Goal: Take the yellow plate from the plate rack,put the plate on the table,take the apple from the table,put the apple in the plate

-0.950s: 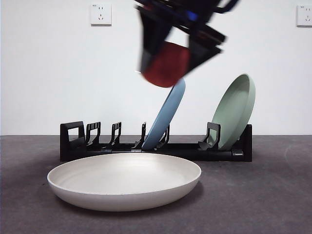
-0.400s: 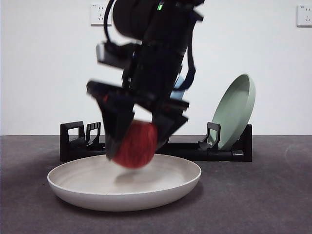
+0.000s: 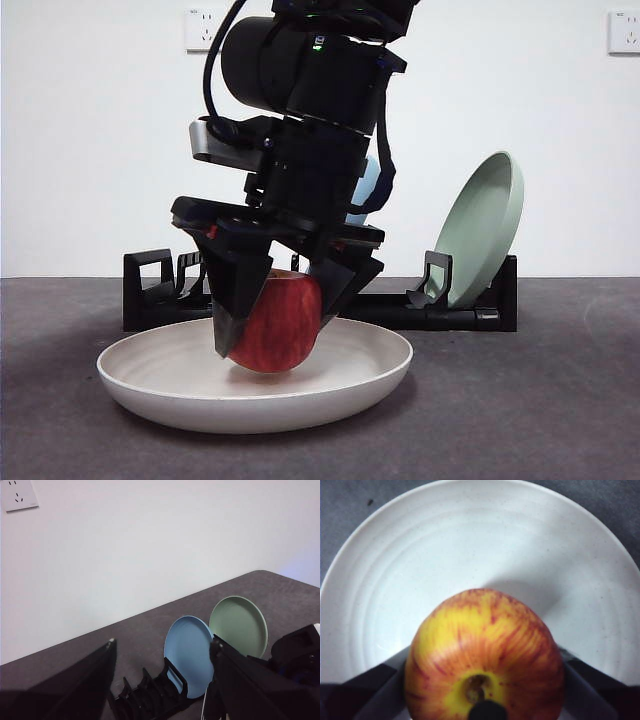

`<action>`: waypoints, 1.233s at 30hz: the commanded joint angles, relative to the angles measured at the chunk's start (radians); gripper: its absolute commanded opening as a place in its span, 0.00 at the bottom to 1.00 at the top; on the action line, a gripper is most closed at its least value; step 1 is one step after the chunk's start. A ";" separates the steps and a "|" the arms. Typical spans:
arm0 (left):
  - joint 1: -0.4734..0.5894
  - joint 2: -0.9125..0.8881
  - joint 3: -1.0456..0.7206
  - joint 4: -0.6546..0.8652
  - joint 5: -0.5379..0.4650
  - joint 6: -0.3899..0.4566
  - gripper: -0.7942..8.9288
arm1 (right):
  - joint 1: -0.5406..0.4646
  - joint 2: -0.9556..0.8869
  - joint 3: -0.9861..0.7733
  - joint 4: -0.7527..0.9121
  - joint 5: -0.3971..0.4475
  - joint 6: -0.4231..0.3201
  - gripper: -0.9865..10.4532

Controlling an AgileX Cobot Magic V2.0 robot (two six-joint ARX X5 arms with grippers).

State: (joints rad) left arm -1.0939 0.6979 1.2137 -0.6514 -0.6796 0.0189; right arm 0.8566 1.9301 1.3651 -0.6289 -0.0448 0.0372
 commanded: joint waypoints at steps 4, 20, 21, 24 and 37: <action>0.003 -0.003 -0.001 -0.003 0.000 0.003 0.40 | 0.006 0.020 -0.001 0.007 -0.002 0.006 0.10; 0.003 -0.003 -0.001 -0.039 0.000 0.000 0.40 | 0.010 0.041 -0.001 -0.012 -0.001 0.008 0.45; 0.003 -0.003 -0.001 -0.042 0.000 0.000 0.40 | 0.011 0.041 -0.001 -0.012 -0.002 0.008 0.45; 0.003 -0.003 -0.001 -0.054 0.000 0.000 0.40 | 0.011 0.038 0.000 -0.012 -0.001 0.009 0.45; 0.003 0.092 -0.001 -0.063 0.003 0.000 0.40 | 0.008 -0.135 0.000 -0.056 -0.001 0.009 0.45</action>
State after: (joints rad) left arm -1.0939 0.7815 1.2137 -0.7174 -0.6777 0.0185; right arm 0.8639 1.8111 1.3666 -0.6773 -0.0448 0.0376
